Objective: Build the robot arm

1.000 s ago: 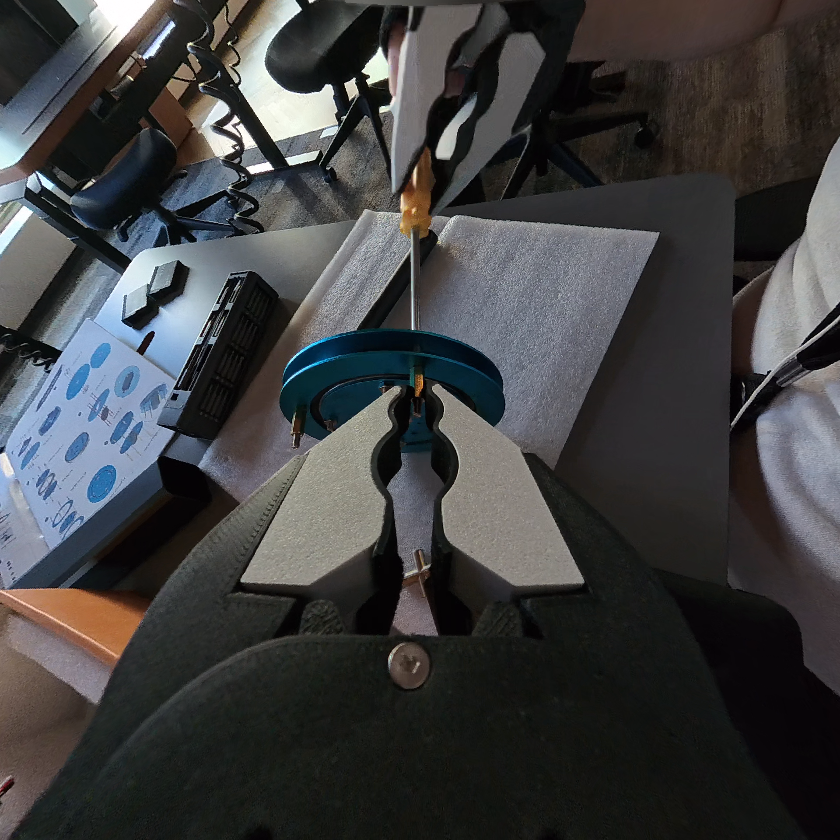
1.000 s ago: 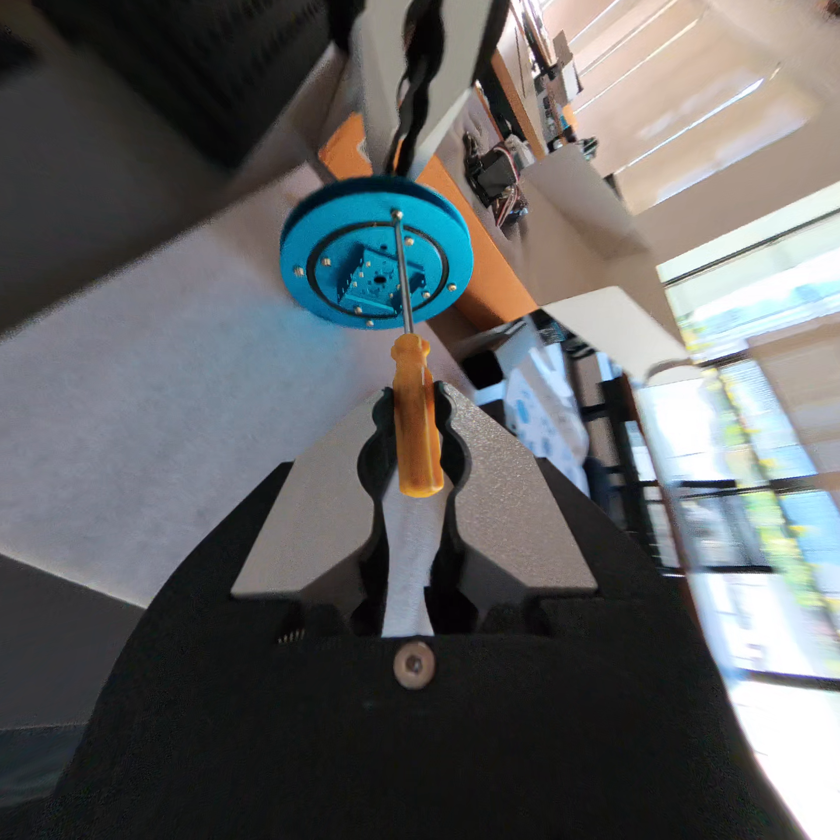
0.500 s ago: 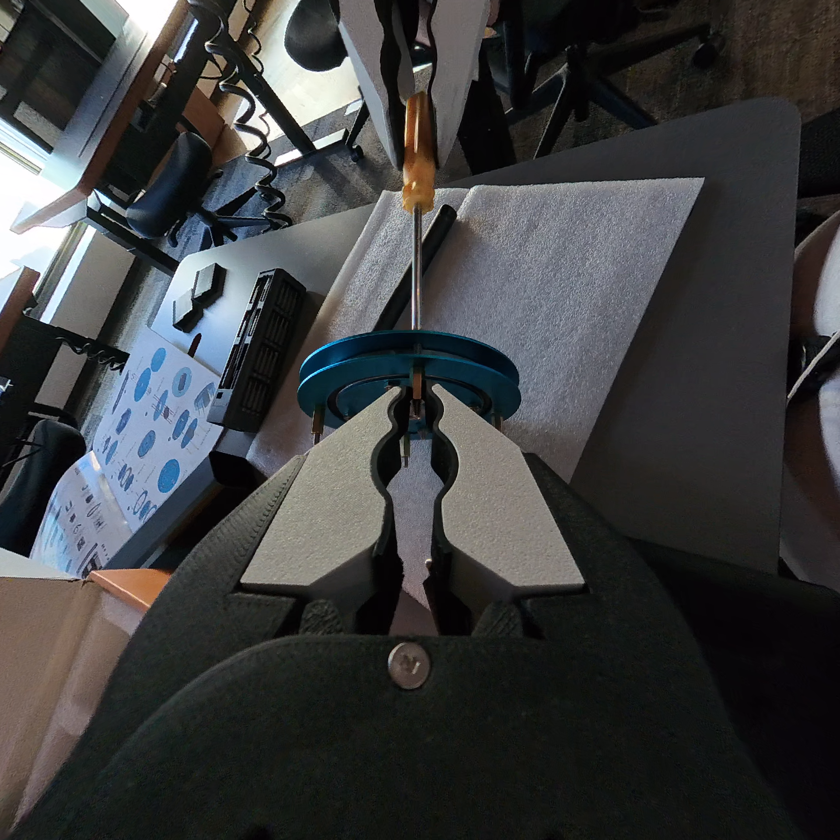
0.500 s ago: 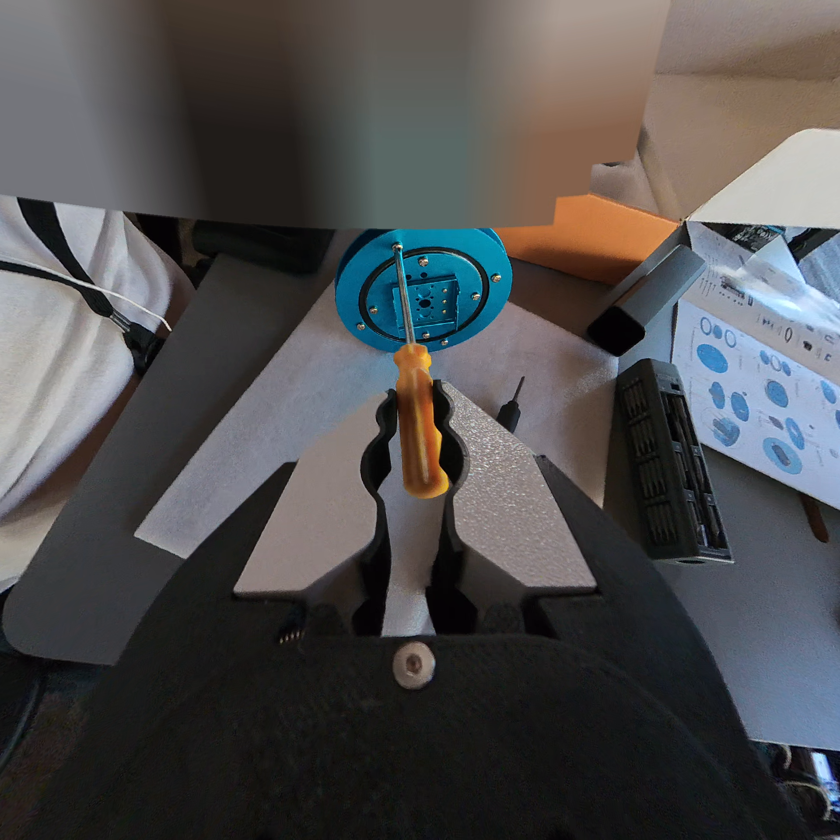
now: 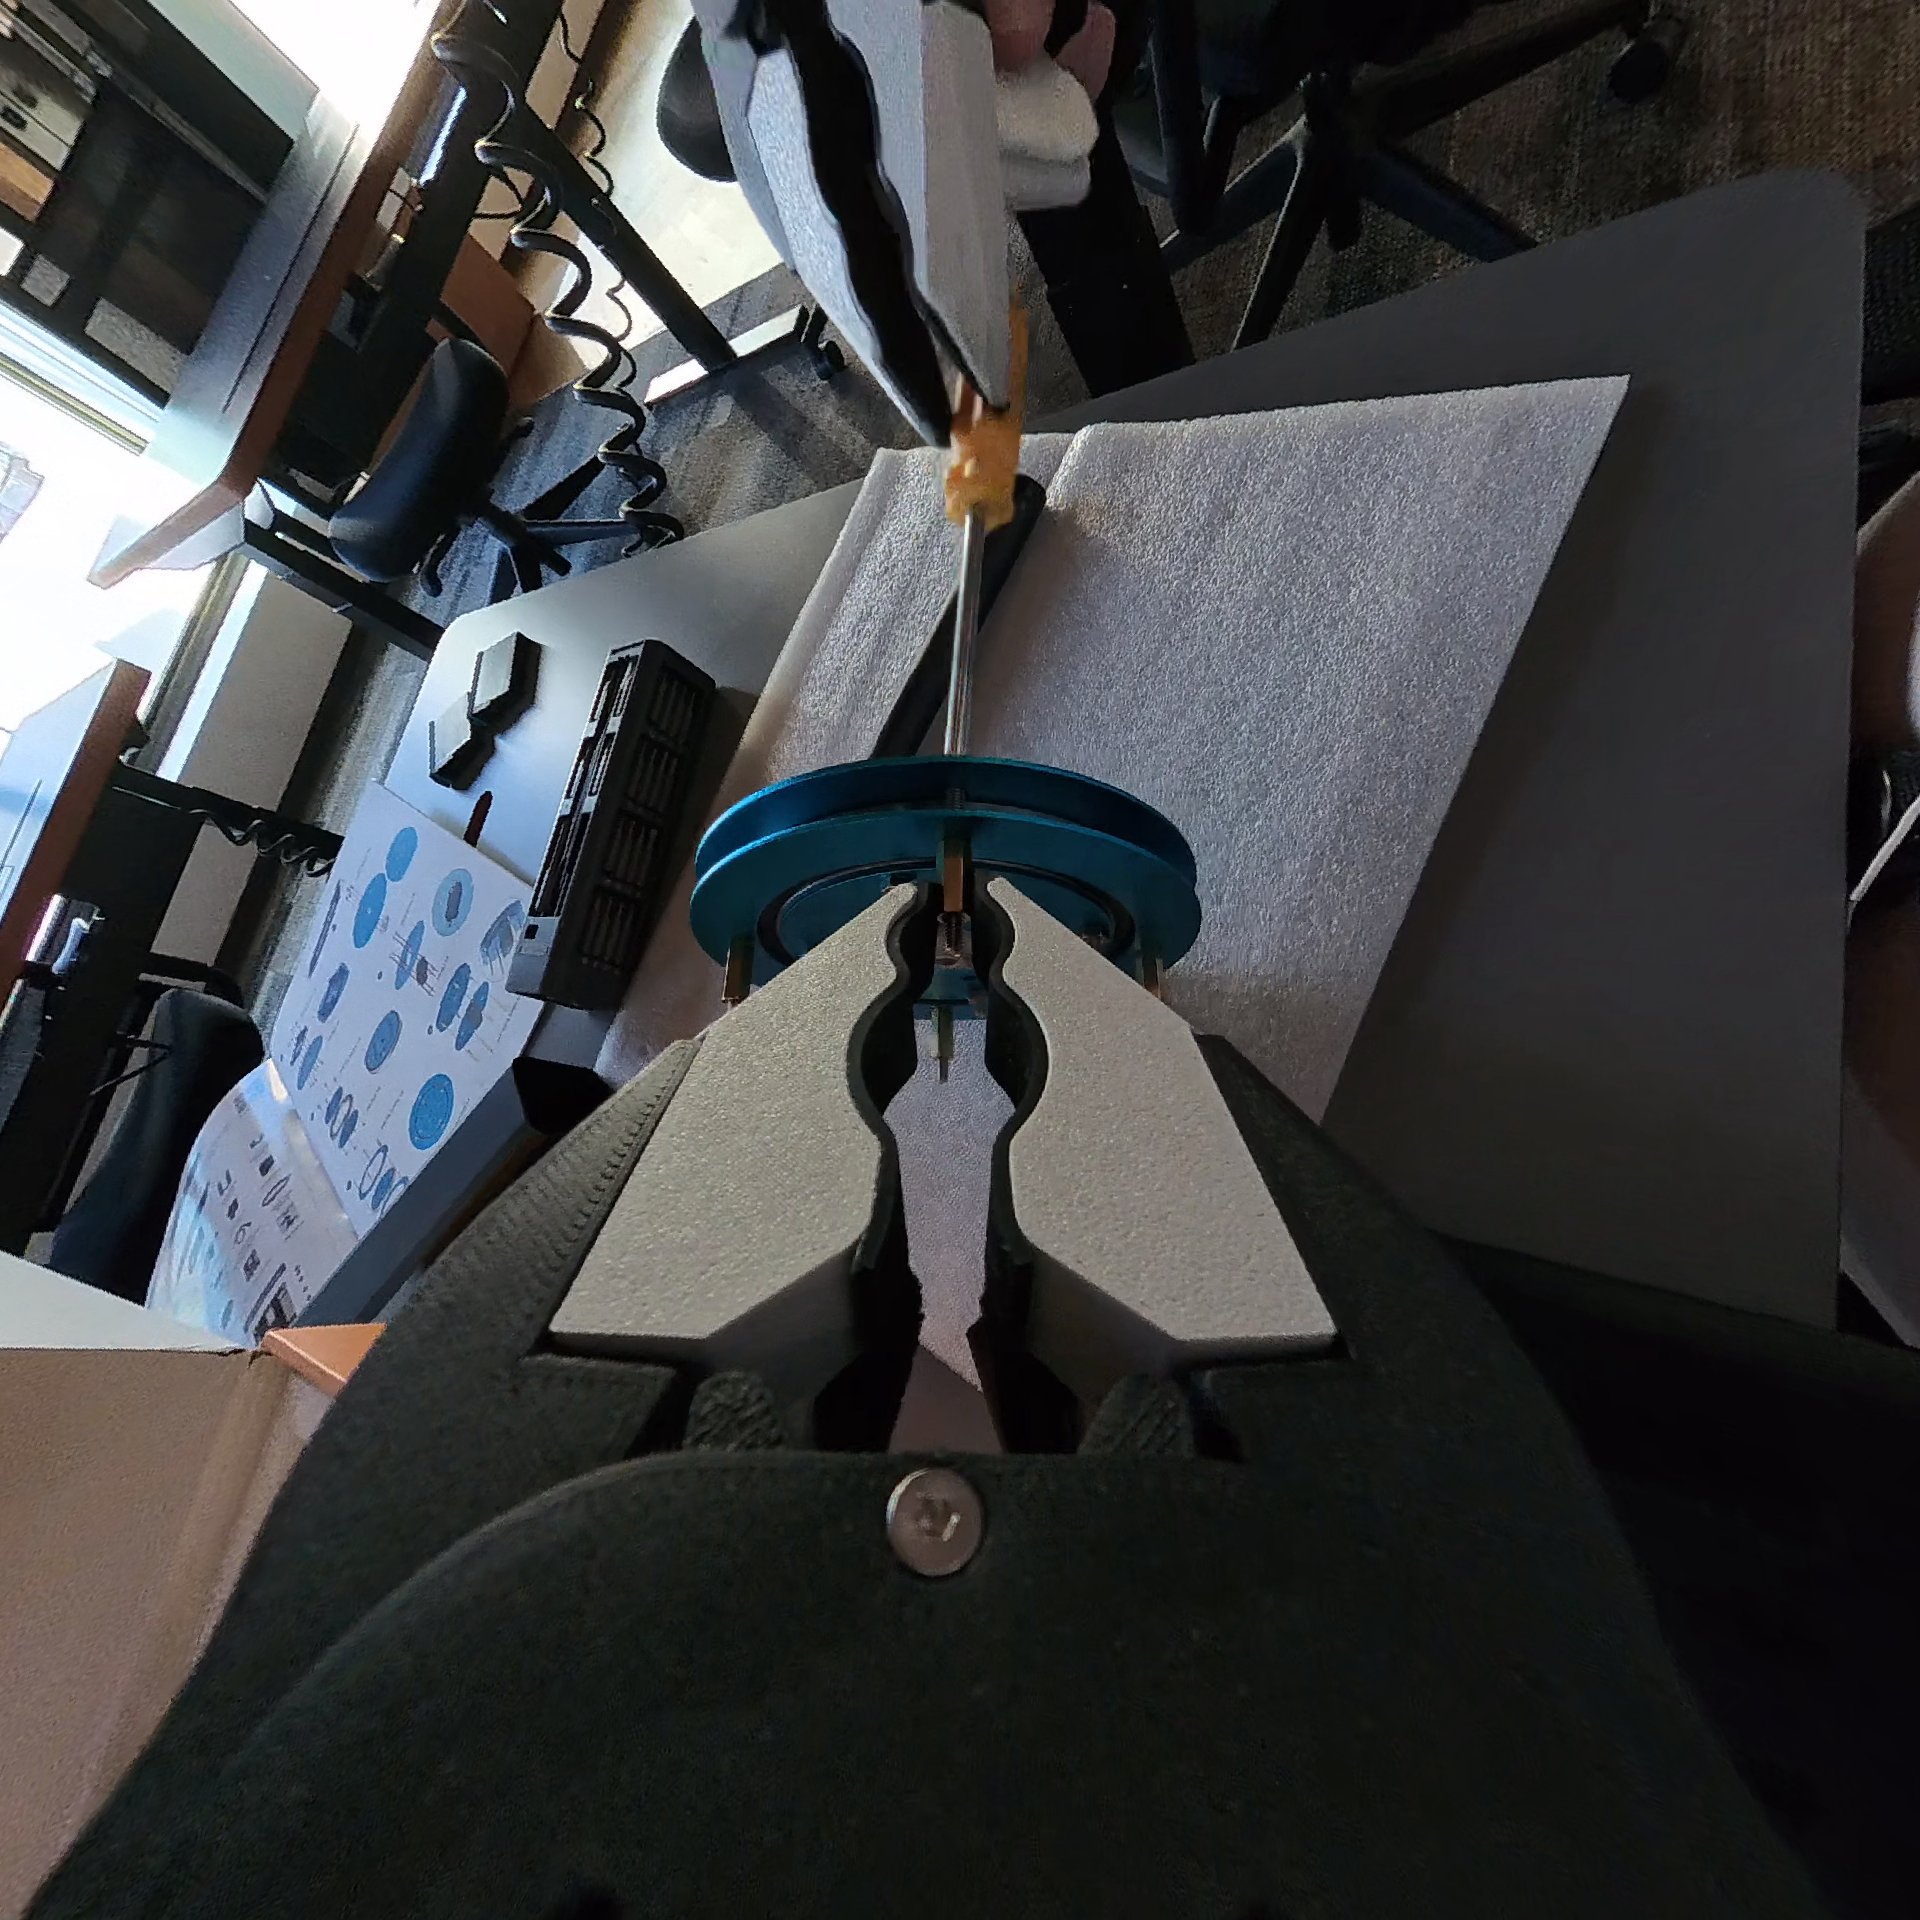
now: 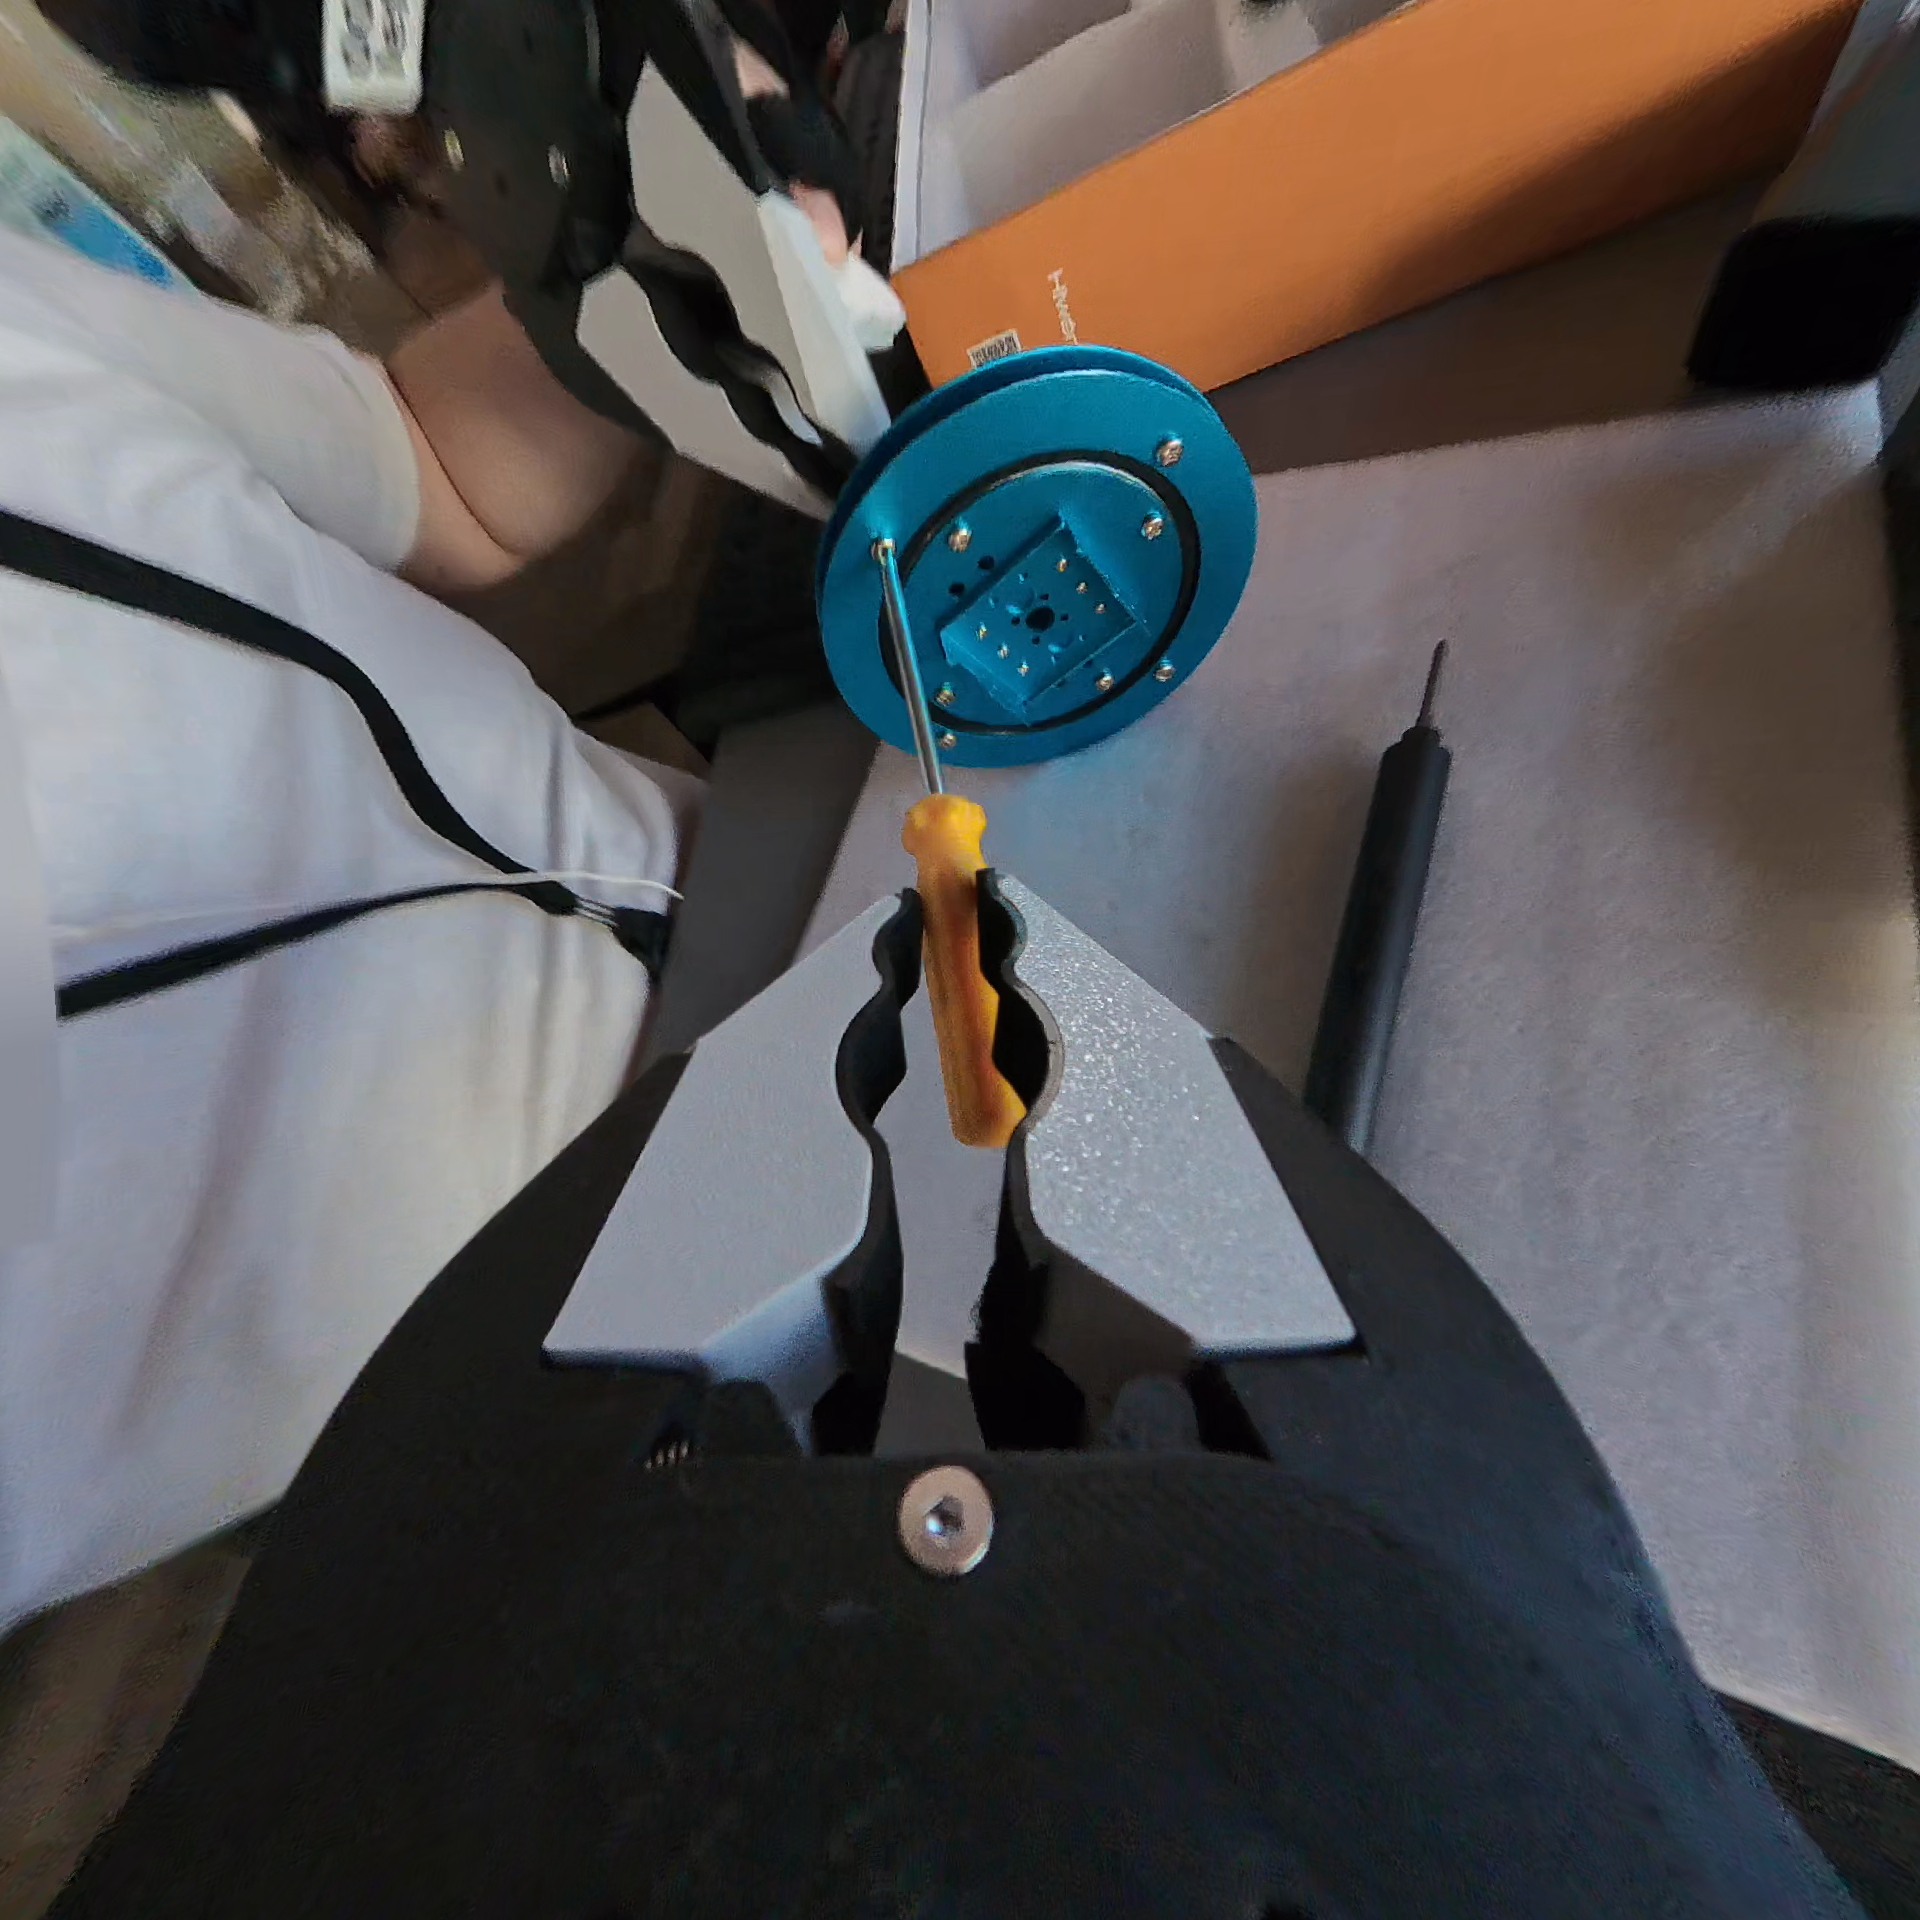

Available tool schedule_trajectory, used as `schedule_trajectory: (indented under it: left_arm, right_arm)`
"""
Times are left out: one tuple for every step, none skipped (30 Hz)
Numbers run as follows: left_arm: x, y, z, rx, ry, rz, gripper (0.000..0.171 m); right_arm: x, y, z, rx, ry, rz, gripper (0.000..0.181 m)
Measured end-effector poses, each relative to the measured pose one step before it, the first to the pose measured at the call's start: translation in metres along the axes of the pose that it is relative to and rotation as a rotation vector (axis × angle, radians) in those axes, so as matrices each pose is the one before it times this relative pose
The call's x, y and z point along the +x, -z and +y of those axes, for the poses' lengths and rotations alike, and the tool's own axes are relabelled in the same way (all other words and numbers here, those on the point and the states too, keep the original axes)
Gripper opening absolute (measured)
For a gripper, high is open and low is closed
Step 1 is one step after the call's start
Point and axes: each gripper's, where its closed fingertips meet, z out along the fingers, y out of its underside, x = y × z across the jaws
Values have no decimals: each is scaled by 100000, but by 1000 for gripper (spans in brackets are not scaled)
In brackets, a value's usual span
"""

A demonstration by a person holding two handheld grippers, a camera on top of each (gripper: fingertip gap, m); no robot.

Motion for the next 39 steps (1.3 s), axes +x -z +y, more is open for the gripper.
schedule_trajectory:
  left_arm:
    - [-52, -28, -7, 34, -153, -408, 4]
    - [-55, 1, 27, -59, 274, -196, 4]
    - [-67, 34, 61, -138, 452, -84, 4]
    - [-59, 52, 71, -191, 280, -153, 4]
    - [-65, 36, 75, -117, 68, -282, 5]
    - [-35, 30, 34, 41, -79, -208, 4]
    - [4, 21, 19, 98, -95, -88, 4]
    - [14, -11, -3, 23, -80, -65, 4]
    - [17, -10, -17, 27, -92, -40, 4]
    - [26, -13, -25, 129, -100, 73, 4]
    - [23, -12, -24, 13, -151, 110, 4]
    - [-8, -9, -5, -128, -224, -30, 4]
    - [-14, -6, 4, -136, -314, -103, 4]
    - [-20, 8, 18, -72, -305, -74, 4]
    - [-30, -5, 5, -41, -153, -91, 4]
    - [-34, -8, -3, 8, -1, -72, 4]
    - [-21, -20, -12, 66, 88, 14, 4]
    - [-5, -26, -26, 64, 127, 30, 4]
    - [1, -37, -32, 47, 83, -25, 5]
    - [9, -23, -32, 10, -31, -46, 5]
    - [16, -28, -26, -36, -102, -42, 5]
    - [29, -13, -26, -20, -104, -32, 4]
    - [7, -16, -15, -2, -68, -76, 4]
    - [-11, -14, -14, -16, -37, -101, 4]
    - [-5, -8, -2, -46, -26, -22, 4]
    - [-4, 9, -1, -95, -18, 98, 5]
    - [-2, 9, 15, -167, -55, 95, 5]
    - [-13, 17, 18, -176, -140, 13, 5]
    - [-9, 18, 22, -99, -205, 39, 5]
    - [-1, 29, 31, -47, -181, 119, 5]
    - [-4, 31, 33, -62, -91, 179, 5]
    - [6, 32, 33, -118, -105, 213, 5]
    - [0, 29, 28, -131, -224, 189, 5]
    - [-7, 23, 33, -124, -254, 114, 5]
    - [-27, 14, 25, -130, -188, 63, 4]
    - [-15, 0, 15, -118, -142, 5, 4]
    - [-40, -3, 7, -110, -103, -105, 4]
    - [-21, -4, 6, -106, -77, -111, 4]
    - [10, 2, 6, -97, -63, -59, 4]
  right_arm:
    - [202, -128, 169, -452, 6339, 3303, 10]
    - [114, -79, 4, 363, 5635, 2881, 10]
    - [-150, -47, -104, 1232, 5393, 1079, 10]
    - [-102, -16, -166, 2016, 5106, 1026, 10]
    - [2, 11, -156, 2675, 4941, 1416, 11]
    - [195, 62, -71, 2559, 4201, 2431, 13]
    - [286, 110, -3, 2394, 3099, 2810, 14]
    - [214, 23, 256, 891, 2085, 2165, 17]
    - [-169, -144, 353, 200, 586, -483, 28]
    - [-396, -250, 477, -721, -1306, -2007, 34]
    - [-28, -315, 771, -3149, -1514, 37, 33]
    - [223, -352, 862, -3878, 569, 1846, 34]
    - [93, -409, 800, -3642, 2996, 1695, 35]
    - [-188, -469, 694, -3370, 4314, 121, 36]
    - [-409, -519, 647, -3357, 4863, -1684, 36]
    - [-541, -536, 565, -3203, 5723, -2771, 36]
    - [-306, -499, 492, -2980, 5638, -1868, 36]
    - [-248, -506, 444, -2806, 4397, -2113, 37]
    - [-220, -560, 206, -1629, 1742, -2484, 36]
    - [-31, -554, 176, -1747, -30, -1978, 36]
    - [-29, -492, 121, -1297, -896, -2450, 36]
    - [-158, -230, -99, 239, -1975, -3725, 33]
    - [-249, -38, 74, -206, -3053, -4535, 25]
    - [-115, 48, 82, 59, -4777, -3379, 20]
    - [-94, 178, -116, 777, -4057, -2223, 17]
    - [-244, 289, -159, 1167, -1543, -1665, 17]
    - [-178, 445, -189, 1733, 1632, 948, 17]
    - [41, 697, -390, 2872, 4108, 4255, 17]
    - [-29, 936, -559, 3503, 5191, 4348, 17]
    - [94, 1093, -623, 3517, 3916, 4772, 17]
    - [226, 1088, -554, 2754, 2107, 4655, 17]
    - [379, 979, -445, 1684, 1502, 4555, 16]
    - [770, 797, -500, 2114, 868, 6261, 16]
    - [623, 507, -543, 2609, 548, 4561, 16]
    - [503, 211, -530, 2394, 138, 3388, 16]
    - [620, -20, -365, 969, 2, 4196, 16]
    - [164, -174, -232, -24, 981, 1543, 16]
    - [89, -230, -88, -1116, 756, 1126, 17]
    - [298, -201, -19, -1363, 672, 2409, 16]
